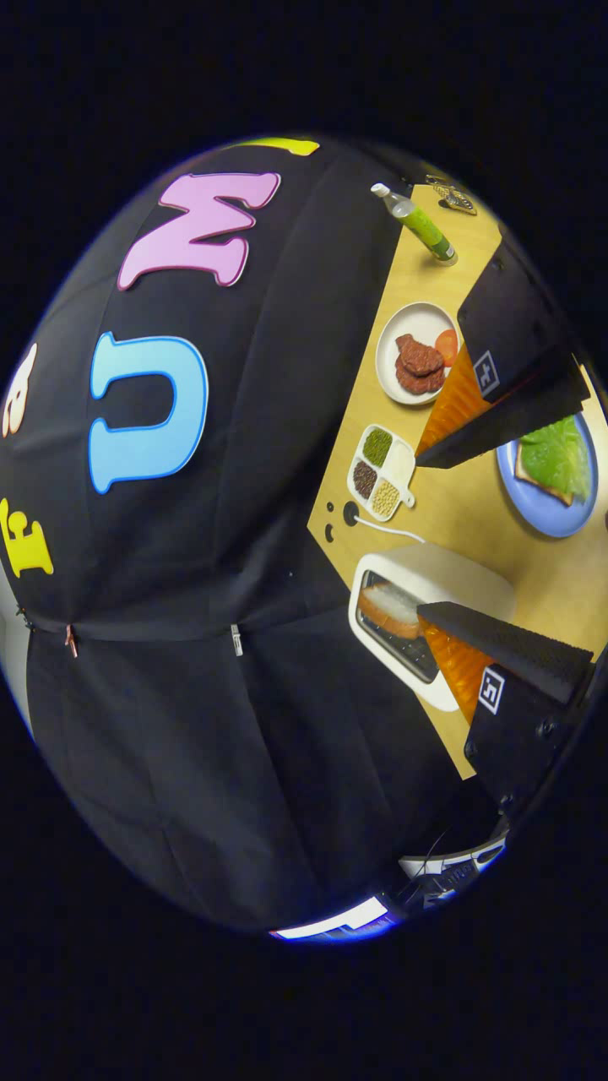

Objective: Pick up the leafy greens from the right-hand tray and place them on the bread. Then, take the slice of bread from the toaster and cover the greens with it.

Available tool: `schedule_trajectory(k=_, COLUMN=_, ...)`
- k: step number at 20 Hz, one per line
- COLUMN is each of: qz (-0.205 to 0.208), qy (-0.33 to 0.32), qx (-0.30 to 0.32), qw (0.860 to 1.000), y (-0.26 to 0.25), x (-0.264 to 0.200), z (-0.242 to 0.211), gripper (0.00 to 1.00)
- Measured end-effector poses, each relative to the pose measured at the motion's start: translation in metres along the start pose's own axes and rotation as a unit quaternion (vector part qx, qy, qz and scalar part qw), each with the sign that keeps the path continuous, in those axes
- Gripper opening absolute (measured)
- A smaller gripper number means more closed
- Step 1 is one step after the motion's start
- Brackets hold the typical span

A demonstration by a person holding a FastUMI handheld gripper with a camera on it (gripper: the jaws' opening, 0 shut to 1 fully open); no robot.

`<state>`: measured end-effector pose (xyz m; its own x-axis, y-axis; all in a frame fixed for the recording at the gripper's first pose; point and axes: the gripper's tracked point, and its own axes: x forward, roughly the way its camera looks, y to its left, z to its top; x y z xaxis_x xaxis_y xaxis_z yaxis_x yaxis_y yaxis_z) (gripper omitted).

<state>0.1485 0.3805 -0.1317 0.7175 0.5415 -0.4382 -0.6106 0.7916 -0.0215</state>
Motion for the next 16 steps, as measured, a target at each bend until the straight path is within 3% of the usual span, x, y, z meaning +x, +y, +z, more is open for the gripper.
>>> schedule_trajectory(k=7, qz=0.025, qy=0.027, qx=0.019, qw=0.999, y=0.048, x=0.056, z=0.003, gripper=0.99)
schedule_trajectory(k=16, qz=-0.007, qy=0.08, qx=0.0, qw=0.997, y=0.061, x=0.111, z=-0.025, gripper=0.99)
